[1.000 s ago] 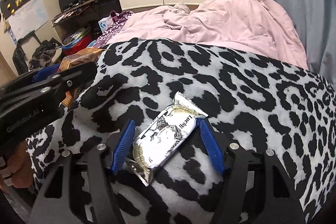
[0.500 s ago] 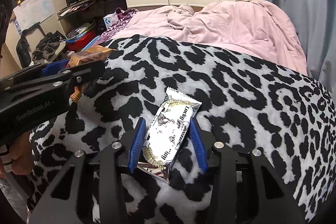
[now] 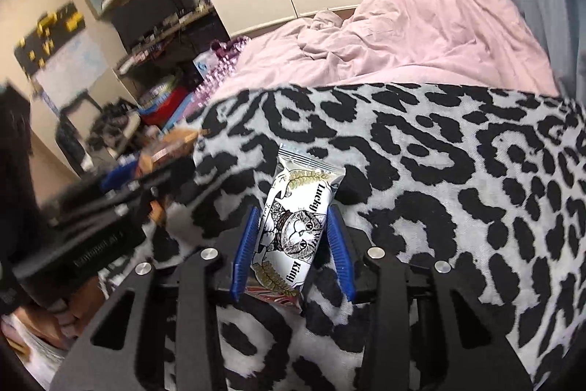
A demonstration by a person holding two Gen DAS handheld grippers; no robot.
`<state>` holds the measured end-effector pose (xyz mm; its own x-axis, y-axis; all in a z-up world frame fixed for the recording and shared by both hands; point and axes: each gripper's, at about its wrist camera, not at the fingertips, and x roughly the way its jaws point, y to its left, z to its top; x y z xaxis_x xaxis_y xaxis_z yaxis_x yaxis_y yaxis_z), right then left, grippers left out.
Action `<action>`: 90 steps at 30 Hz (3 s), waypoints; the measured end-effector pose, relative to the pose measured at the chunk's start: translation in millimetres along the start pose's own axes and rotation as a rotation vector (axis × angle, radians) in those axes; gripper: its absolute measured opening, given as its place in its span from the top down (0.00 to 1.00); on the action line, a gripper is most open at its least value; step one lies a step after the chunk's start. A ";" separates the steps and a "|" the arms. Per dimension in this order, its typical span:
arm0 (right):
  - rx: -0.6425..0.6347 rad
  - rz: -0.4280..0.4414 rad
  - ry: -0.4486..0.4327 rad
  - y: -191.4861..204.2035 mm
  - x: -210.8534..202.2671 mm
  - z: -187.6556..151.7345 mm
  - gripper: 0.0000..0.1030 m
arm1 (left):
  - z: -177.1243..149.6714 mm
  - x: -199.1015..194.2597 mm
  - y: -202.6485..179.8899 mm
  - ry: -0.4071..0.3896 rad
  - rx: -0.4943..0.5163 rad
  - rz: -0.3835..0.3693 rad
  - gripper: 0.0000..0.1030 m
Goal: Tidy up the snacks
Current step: 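Grasp the silver wrapper bar with the right tool, then carry the silver bar into the basket with the right tool while the left tool holds the gold packet, then lower the gold pastry packet into the basket and open the left tool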
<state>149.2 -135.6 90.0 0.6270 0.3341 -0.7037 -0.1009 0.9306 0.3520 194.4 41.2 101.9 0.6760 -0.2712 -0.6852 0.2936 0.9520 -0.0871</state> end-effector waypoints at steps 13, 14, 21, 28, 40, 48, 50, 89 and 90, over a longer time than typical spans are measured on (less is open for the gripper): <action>0.064 0.031 -0.092 -16.6 -44.1 9.3 0.62 | -4.9 -5.0 -1.7 0.002 -0.015 0.008 0.51; 0.067 0.030 -0.098 -18.8 -49.2 8.2 0.62 | -5.2 -4.9 -3.8 0.002 -0.011 0.007 0.51; 0.090 0.022 -0.142 -39.0 -85.3 -3.2 0.64 | -9.5 -5.0 -16.9 0.002 0.012 0.025 0.51; 0.105 -0.009 -0.151 -60.6 -105.2 -19.5 0.64 | -9.3 -8.1 -43.4 -0.004 0.058 0.020 0.51; 0.192 -0.037 -0.237 -108.4 -158.4 -45.1 0.64 | -10.7 -7.5 -104.8 -0.006 0.160 -0.016 0.51; 0.279 -0.085 -0.311 -152.6 -196.8 -63.0 0.64 | -11.9 -5.7 -157.2 0.001 0.234 -0.058 0.51; 0.310 -0.104 -0.331 -168.0 -207.4 -69.8 0.64 | -11.6 -4.8 -169.0 0.003 0.251 -0.069 0.51; 0.604 -0.658 -0.430 -347.1 -315.3 -229.9 0.23 | -69.2 10.0 -511.5 0.121 0.684 -0.530 0.51; 0.577 -0.684 -0.426 -343.1 -313.6 -229.9 0.21 | -72.0 11.5 -518.0 0.130 0.690 -0.540 0.50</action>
<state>-190.4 -525.2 48.0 0.6471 -0.4348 -0.6263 0.7070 0.6497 0.2793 1.4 -444.8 87.0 0.2572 -0.6003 -0.7573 0.9210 0.3895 0.0041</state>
